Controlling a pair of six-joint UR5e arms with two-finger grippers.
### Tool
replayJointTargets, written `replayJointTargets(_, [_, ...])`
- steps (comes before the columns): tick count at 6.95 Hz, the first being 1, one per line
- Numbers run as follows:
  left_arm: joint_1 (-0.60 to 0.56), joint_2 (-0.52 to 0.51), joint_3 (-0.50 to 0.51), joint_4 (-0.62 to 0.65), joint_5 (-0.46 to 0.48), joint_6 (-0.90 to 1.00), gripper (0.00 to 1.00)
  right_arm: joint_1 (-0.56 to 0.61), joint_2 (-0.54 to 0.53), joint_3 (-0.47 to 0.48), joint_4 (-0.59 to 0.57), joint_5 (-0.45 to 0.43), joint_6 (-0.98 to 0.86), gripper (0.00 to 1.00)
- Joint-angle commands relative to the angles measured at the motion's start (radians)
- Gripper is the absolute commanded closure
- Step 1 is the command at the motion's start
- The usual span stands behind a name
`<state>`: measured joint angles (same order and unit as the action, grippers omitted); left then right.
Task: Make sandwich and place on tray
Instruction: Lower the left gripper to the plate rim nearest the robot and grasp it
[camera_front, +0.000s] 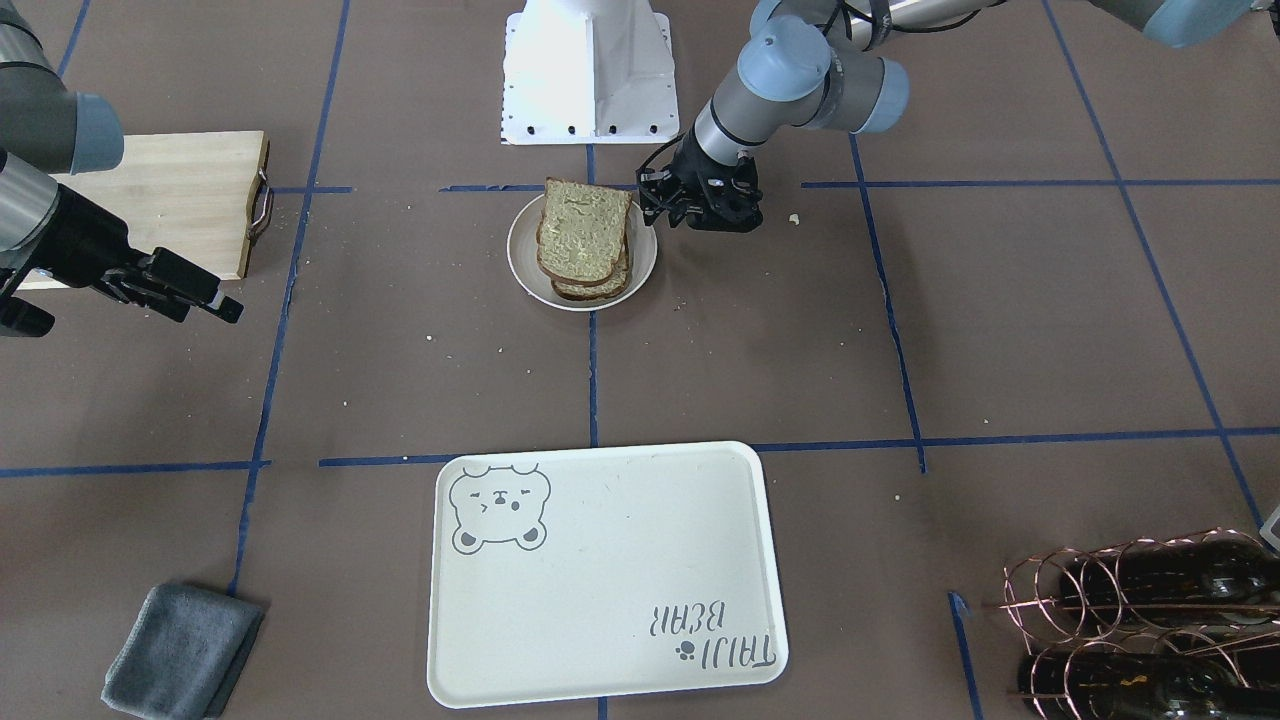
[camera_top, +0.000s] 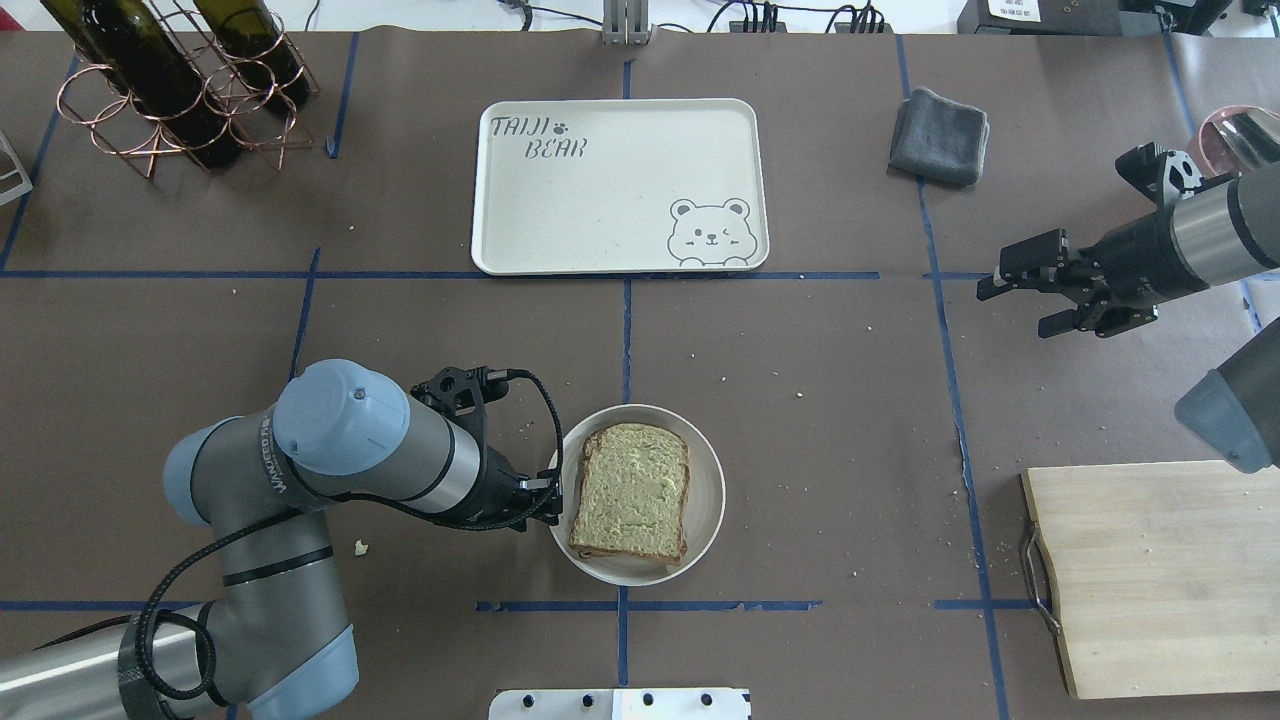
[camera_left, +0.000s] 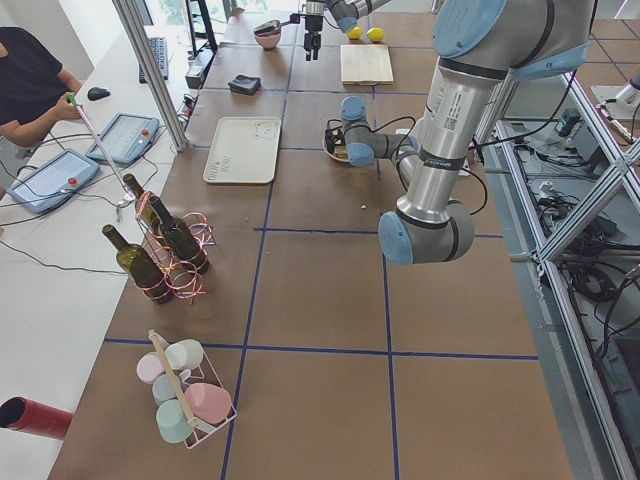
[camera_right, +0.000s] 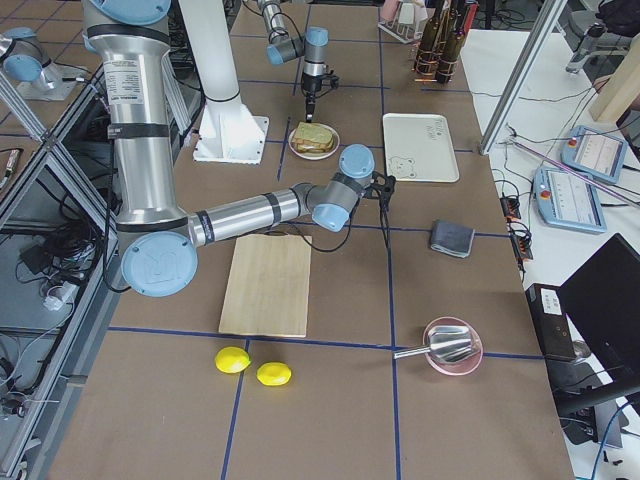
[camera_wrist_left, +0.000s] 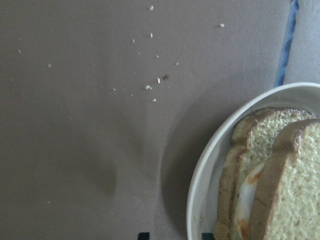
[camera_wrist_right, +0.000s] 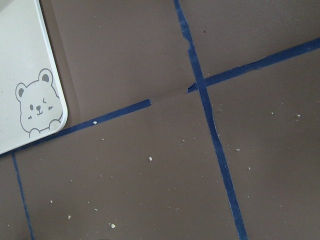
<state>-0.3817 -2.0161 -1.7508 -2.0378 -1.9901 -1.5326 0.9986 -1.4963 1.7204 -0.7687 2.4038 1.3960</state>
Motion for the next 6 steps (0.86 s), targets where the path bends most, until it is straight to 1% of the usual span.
replayJointTargets(1, [0.007, -0.019, 0.033, -0.002, 0.005, -0.001, 0.58, 0.000, -0.002, 0.001, 0.000, 0.000, 0.000, 0.00])
replayJointTargets(2, [0.007, -0.026, 0.033, -0.001, 0.005, -0.001, 0.58, 0.000, -0.007, 0.001, 0.003, 0.002, 0.000, 0.00])
replayJointTargets(4, [0.007, -0.029, 0.043, -0.004, 0.005, -0.001, 0.66, 0.000, -0.010, 0.002, 0.003, 0.000, 0.000, 0.00])
replayJointTargets(6, [0.007, -0.036, 0.065, -0.007, 0.005, 0.002, 0.70, 0.002, -0.012, 0.004, 0.003, 0.000, 0.000, 0.00])
